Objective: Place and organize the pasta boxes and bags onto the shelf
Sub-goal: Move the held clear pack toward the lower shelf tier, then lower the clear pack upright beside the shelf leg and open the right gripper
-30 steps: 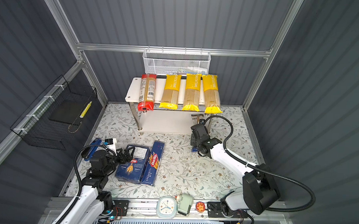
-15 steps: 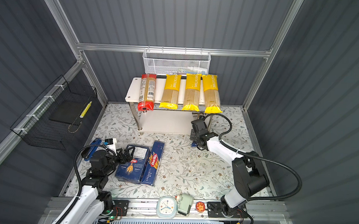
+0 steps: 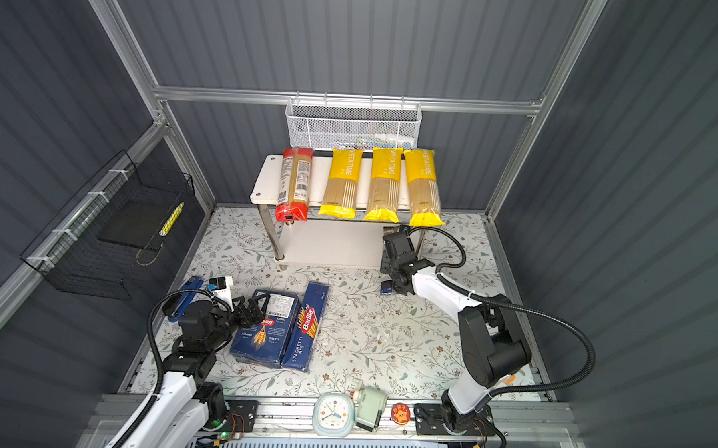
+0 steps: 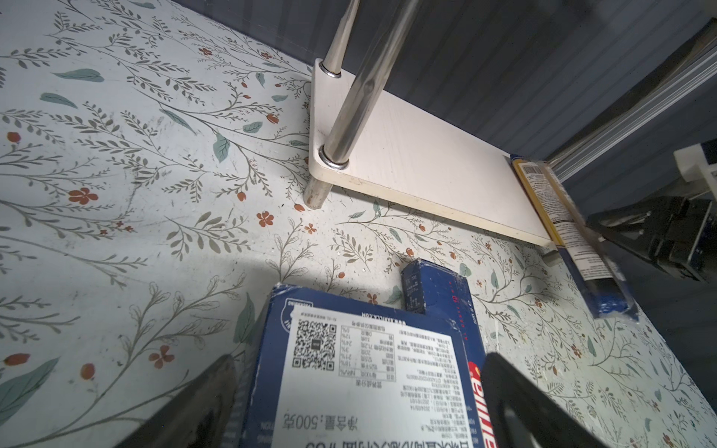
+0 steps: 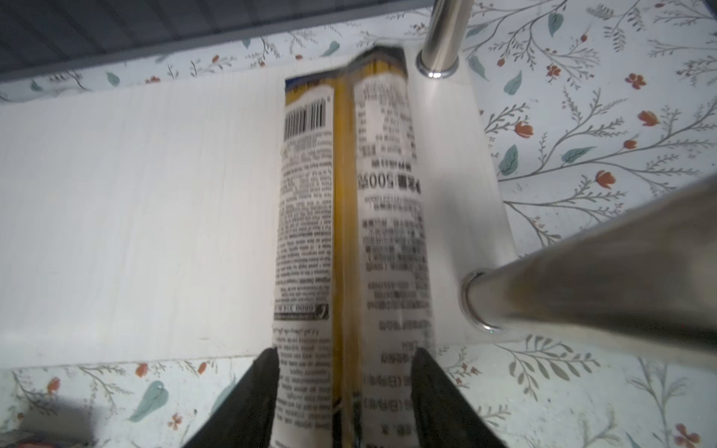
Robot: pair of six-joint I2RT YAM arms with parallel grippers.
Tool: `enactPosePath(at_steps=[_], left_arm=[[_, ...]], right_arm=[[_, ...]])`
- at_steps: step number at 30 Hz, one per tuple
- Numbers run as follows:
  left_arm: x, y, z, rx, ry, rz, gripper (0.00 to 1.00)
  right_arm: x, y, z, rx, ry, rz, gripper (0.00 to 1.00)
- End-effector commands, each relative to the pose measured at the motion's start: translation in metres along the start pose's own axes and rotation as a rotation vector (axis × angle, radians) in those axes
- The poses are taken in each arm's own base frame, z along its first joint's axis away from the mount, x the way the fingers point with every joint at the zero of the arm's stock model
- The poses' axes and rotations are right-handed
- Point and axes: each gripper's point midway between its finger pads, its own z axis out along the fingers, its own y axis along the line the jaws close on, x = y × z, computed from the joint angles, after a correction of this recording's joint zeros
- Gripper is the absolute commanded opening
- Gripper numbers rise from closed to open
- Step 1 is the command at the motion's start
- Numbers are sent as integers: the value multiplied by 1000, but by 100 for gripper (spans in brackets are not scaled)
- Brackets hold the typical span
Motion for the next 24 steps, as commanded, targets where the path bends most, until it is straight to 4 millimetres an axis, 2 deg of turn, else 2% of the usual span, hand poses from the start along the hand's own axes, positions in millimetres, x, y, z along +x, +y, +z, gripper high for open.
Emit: enactPosePath(at_steps=[1,7,17,24], left_arm=[[1,-2,0,19,-4,6,99],[1,-2,0,20,-2,4,99],[1,-2,1,21,0,6,99],[1,-2,0,18,-2,6,99]], right_arm=[[-27,1,-13,-21,-80,41,65],[-4,-1,-30,-64,-28,54,74],[58,12,-87,-320,76,87,77],[95,12,-89,-372,181,99,78]])
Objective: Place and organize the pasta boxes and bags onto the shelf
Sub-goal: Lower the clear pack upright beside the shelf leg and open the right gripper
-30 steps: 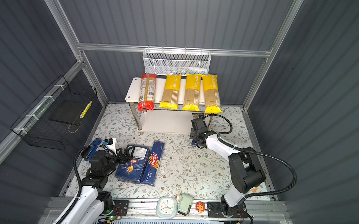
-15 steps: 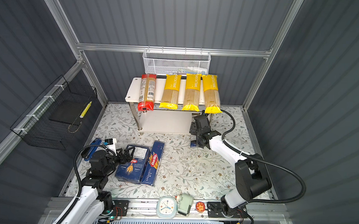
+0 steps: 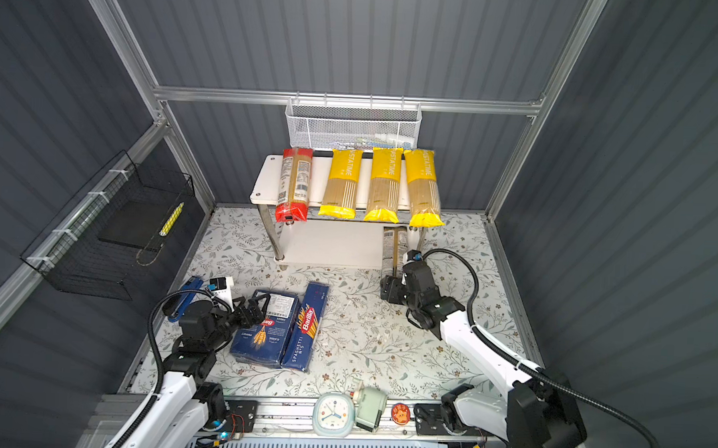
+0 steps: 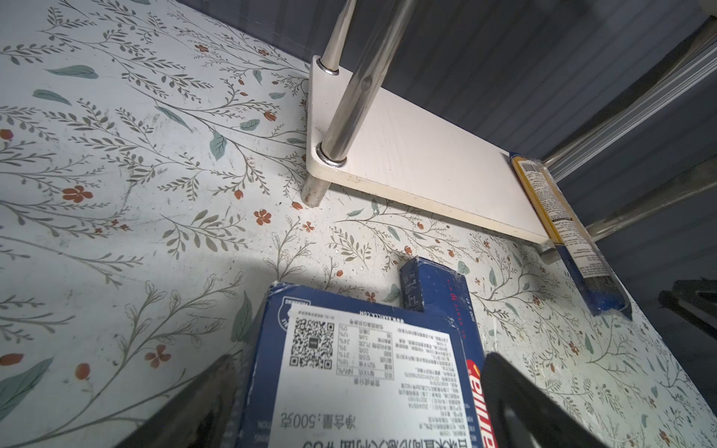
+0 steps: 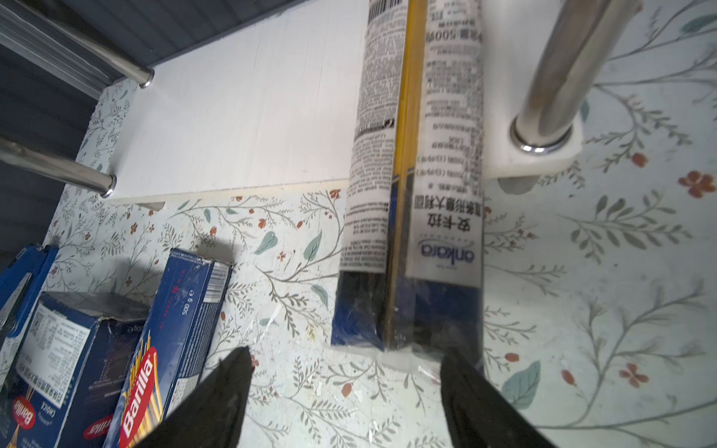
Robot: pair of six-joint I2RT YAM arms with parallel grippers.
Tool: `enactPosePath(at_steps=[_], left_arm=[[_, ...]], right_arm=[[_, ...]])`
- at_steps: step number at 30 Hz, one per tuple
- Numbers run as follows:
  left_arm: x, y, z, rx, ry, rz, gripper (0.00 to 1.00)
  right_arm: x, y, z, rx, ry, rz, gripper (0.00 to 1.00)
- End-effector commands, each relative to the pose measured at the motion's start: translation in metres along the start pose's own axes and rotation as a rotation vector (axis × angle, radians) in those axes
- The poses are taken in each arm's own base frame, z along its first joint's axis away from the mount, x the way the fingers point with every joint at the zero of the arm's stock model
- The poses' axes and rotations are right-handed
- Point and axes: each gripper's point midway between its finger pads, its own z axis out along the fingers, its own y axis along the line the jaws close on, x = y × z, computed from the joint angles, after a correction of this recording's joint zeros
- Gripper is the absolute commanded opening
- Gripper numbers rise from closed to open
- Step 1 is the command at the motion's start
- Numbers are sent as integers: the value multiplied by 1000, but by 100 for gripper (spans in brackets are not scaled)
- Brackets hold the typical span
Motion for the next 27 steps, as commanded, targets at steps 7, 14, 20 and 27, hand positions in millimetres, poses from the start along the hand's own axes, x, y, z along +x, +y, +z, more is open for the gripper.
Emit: enactPosePath(at_steps=[7,14,20,27], left_arm=[[0,0,1,11,-3,5,99],[1,0,1,11,-3,4,99],[1,0,1,11,-3,4,99],[0,0,1,11,-3,4,99]], right_arm=[[29,17,7,-117,116,66,80],[32,23,15,-137,142,63,81],[24,25,25,-128,128,46,82],[6,25,34,-99,73,19,83]])
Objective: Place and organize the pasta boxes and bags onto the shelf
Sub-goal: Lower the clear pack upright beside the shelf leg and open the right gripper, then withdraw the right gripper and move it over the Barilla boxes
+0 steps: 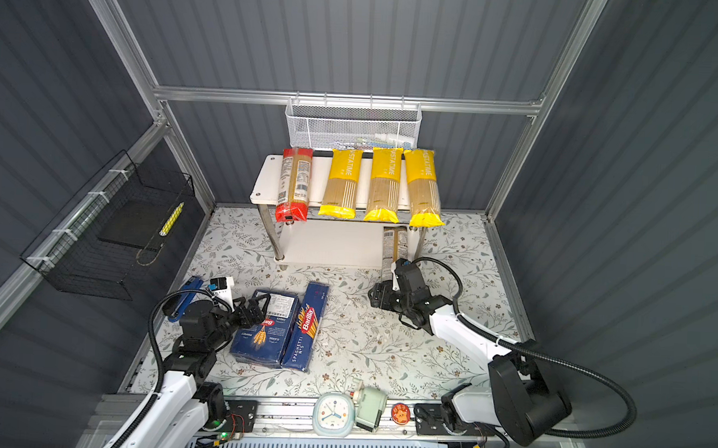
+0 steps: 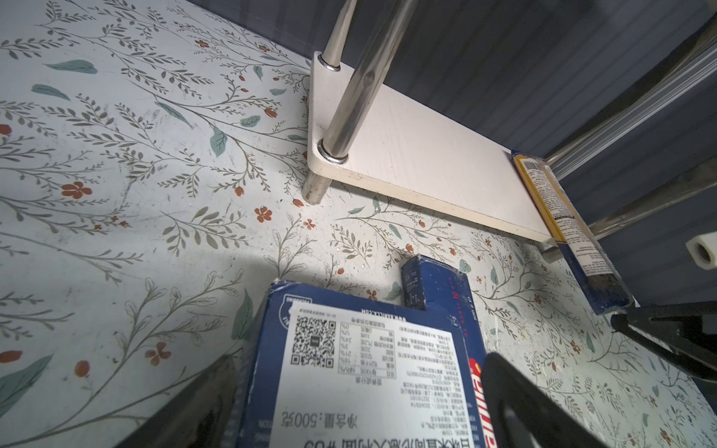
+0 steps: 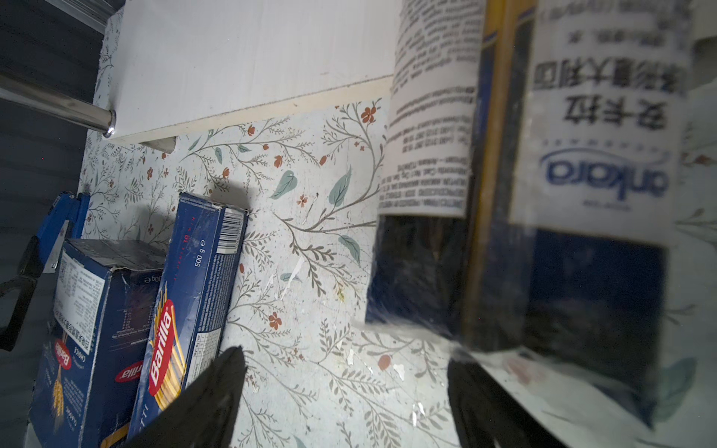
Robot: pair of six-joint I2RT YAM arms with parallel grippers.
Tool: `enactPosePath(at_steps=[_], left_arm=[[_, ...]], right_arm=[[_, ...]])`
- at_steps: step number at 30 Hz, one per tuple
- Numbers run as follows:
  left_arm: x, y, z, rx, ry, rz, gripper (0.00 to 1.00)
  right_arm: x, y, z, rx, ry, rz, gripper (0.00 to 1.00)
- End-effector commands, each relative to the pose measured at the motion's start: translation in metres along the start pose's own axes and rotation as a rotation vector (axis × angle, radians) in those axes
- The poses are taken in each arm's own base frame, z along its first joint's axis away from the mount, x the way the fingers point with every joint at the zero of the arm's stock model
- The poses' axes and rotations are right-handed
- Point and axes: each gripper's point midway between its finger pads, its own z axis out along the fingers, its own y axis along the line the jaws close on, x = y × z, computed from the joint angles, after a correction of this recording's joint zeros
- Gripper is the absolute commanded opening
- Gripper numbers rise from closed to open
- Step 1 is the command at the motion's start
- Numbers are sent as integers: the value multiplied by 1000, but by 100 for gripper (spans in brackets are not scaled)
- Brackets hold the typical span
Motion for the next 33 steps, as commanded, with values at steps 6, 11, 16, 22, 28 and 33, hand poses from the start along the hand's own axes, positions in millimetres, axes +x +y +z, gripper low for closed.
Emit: enactPosePath(at_steps=[6,11,16,22,28,33], left_arm=[[-1,-1,0,14,-12,7,99],[-2,-1,0,13,-13,7,99],[-1,-1,0,14,-12,7,99],[-1,-1,-1,14,-13,7,99],[-1,-2,-1,17,-13,9,99],[-2,-2,-1,16,-13,8,99]], right_arm=[[-34,11,12,2,-88,-45,84],[-39,9,15,27,-85,-61,85],[-41,4,12,52,-96,-62,88],[-39,5,8,51,-86,-61,89],[-33,5,2,35,-80,-47,90],[-22,17,-11,-24,-94,-43,91]])
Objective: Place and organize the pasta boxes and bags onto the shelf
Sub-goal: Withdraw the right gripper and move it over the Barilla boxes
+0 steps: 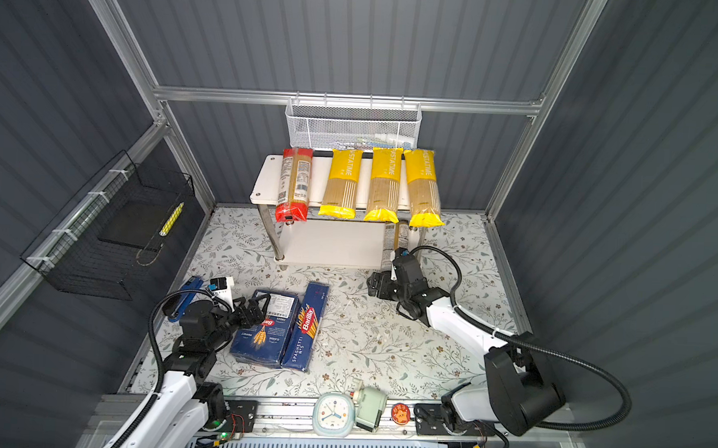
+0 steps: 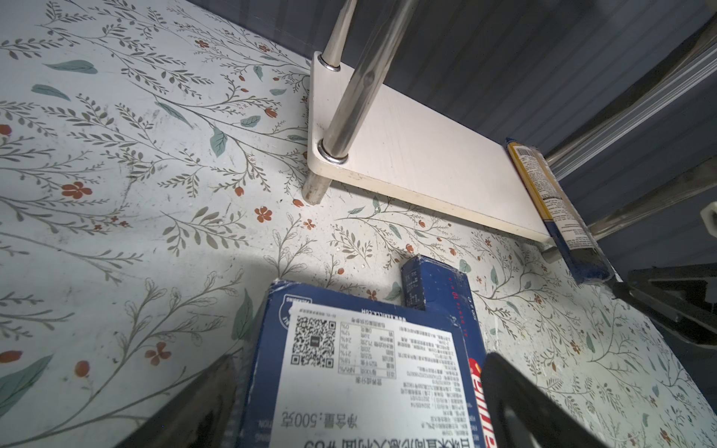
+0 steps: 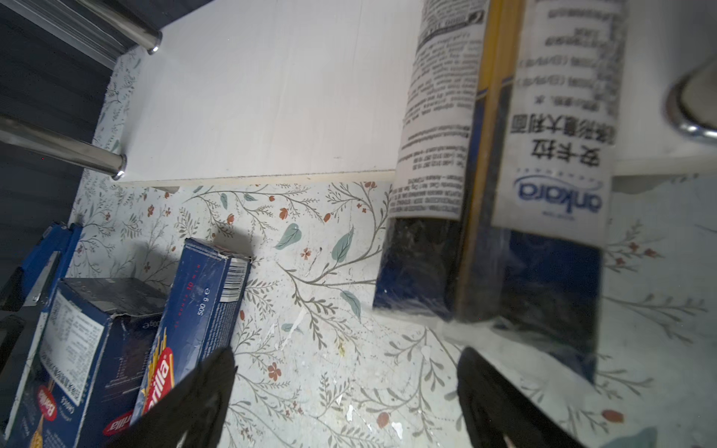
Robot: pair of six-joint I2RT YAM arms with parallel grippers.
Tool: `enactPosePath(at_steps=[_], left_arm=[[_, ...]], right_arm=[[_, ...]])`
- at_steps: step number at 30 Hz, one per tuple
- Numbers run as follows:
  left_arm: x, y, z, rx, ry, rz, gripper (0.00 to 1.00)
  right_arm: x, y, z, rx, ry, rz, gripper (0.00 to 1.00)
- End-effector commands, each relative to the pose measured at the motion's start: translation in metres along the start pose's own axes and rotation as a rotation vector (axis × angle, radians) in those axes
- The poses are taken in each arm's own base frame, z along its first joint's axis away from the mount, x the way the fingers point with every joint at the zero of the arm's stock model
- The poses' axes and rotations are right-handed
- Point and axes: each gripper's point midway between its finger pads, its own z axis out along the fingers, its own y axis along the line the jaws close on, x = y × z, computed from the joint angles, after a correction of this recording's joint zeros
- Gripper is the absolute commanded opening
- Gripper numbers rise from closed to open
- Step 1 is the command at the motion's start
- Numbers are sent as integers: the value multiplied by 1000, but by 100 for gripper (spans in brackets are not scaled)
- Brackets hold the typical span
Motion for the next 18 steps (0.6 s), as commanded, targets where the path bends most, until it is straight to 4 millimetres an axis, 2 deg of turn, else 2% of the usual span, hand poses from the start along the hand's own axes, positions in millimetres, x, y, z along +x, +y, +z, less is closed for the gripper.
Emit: enactPosePath(at_steps=[1,5,12,18], left_arm=[[-1,-2,-1,15,-12,8,99],[-1,-2,-1,17,-14,9,99],[-2,-3,-1,20,-14,11,99],[-1,-2,-1,19,-14,9,99]], right_arm=[[12,10,-9,-38,5,4,91],[25,26,-15,-59,9,-18,91],[57,85,-18,-180,26,-91,90],[89,96,-1,-71,108,-139,91]])
